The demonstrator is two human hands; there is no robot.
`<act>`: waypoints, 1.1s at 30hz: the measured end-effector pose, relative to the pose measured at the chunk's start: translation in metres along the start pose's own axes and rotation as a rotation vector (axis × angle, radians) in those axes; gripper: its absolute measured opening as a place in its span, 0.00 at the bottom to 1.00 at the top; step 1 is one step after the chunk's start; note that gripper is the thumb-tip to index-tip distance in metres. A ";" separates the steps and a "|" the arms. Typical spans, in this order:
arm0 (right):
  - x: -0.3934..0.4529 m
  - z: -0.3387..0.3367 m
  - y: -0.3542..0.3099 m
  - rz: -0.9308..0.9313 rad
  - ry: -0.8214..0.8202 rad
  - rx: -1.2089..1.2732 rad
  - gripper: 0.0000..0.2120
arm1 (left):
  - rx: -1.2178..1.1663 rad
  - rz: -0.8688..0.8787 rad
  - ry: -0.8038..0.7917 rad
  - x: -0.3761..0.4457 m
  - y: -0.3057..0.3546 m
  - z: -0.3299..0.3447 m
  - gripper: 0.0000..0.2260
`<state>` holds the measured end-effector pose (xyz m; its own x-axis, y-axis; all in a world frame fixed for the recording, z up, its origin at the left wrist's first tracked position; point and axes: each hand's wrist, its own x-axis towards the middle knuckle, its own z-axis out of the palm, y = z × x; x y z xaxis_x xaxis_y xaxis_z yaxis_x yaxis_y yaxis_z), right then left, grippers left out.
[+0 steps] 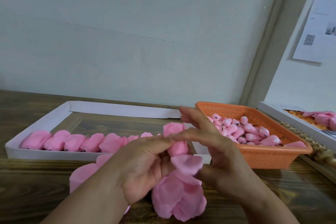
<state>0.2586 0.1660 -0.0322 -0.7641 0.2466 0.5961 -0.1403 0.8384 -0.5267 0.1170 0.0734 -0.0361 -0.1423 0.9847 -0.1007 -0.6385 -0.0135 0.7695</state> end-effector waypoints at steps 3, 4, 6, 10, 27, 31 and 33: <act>-0.002 -0.002 -0.001 0.011 0.026 0.055 0.16 | 0.064 0.035 -0.018 0.000 -0.002 0.002 0.13; -0.002 -0.002 0.000 0.012 0.044 0.057 0.14 | 0.081 0.037 -0.020 0.000 -0.004 0.002 0.13; -0.001 -0.001 0.001 0.034 0.102 0.062 0.09 | 0.113 0.040 -0.030 0.000 -0.008 0.002 0.12; -0.002 -0.002 0.005 0.114 0.163 0.128 0.03 | 0.171 0.056 -0.039 0.000 -0.013 0.006 0.13; -0.004 -0.011 0.016 0.172 0.134 0.262 0.08 | 0.156 0.056 -0.019 0.000 -0.013 0.004 0.17; -0.003 -0.008 0.019 0.186 0.150 0.296 0.09 | 0.134 0.067 -0.003 0.003 -0.009 0.002 0.16; -0.002 -0.003 0.020 0.196 0.186 0.290 0.07 | 0.126 0.064 0.004 0.003 -0.010 0.001 0.17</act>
<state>0.2594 0.1838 -0.0420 -0.6704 0.4946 0.5532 -0.1960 0.6011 -0.7748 0.1243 0.0770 -0.0436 -0.1827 0.9819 -0.0505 -0.5277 -0.0546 0.8477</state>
